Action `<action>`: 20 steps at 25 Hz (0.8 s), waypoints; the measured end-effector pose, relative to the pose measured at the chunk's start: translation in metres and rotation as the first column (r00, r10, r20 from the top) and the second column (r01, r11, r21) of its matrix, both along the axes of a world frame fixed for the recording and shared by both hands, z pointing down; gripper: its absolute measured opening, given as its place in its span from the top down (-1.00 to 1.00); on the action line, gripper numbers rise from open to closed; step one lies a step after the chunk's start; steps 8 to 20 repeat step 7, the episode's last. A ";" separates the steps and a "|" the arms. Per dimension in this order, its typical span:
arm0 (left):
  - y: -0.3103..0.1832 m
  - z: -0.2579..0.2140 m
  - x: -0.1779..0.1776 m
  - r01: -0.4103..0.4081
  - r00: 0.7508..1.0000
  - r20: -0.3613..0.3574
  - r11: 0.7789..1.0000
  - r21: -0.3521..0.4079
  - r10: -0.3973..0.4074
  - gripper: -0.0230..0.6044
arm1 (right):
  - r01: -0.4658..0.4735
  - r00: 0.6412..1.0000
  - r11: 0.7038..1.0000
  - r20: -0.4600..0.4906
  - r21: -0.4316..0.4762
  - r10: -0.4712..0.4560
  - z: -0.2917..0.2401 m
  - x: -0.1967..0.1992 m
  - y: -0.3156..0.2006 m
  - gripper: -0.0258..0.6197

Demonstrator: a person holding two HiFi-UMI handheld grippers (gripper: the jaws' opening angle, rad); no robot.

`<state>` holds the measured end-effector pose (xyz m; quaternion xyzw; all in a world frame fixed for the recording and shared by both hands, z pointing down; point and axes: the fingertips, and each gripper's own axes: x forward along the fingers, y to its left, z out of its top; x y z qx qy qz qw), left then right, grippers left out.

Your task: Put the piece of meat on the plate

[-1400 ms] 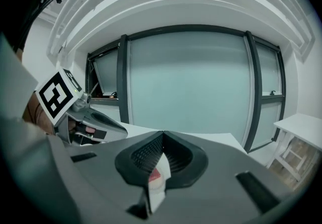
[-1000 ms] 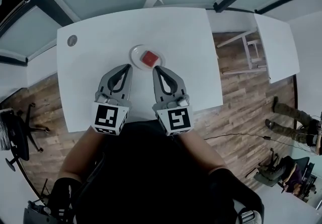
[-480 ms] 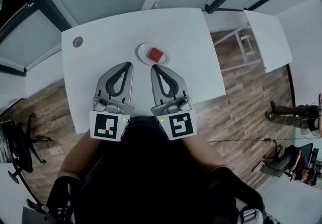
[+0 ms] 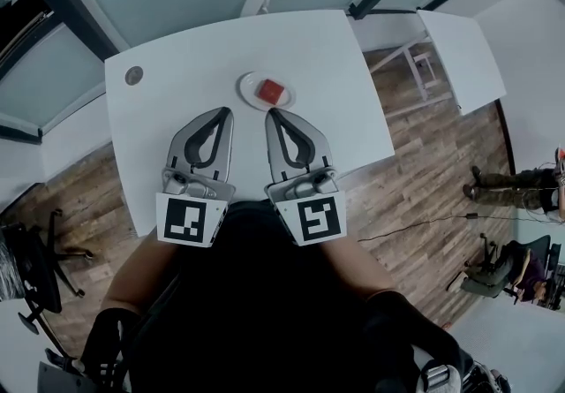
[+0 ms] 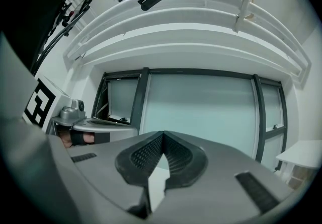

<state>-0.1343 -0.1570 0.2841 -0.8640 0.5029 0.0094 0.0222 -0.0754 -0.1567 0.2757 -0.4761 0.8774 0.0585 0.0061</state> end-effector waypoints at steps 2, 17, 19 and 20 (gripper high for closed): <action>0.000 0.000 0.002 -0.009 1.000 -0.005 1.000 -0.001 0.009 0.92 | -0.009 1.000 1.000 -0.001 -0.003 0.009 0.001 0.001 0.000 0.91; 0.003 0.002 0.011 -0.024 1.000 -0.004 1.000 -0.009 0.024 0.92 | -0.021 1.000 1.000 0.000 -0.020 0.021 0.006 0.007 0.005 0.91; 0.003 0.002 0.011 -0.024 1.000 -0.004 1.000 -0.009 0.024 0.92 | -0.021 1.000 1.000 0.000 -0.020 0.021 0.006 0.007 0.005 0.91; 0.003 0.002 0.011 -0.024 1.000 -0.004 1.000 -0.009 0.024 0.92 | -0.021 1.000 1.000 0.000 -0.020 0.021 0.006 0.007 0.005 0.91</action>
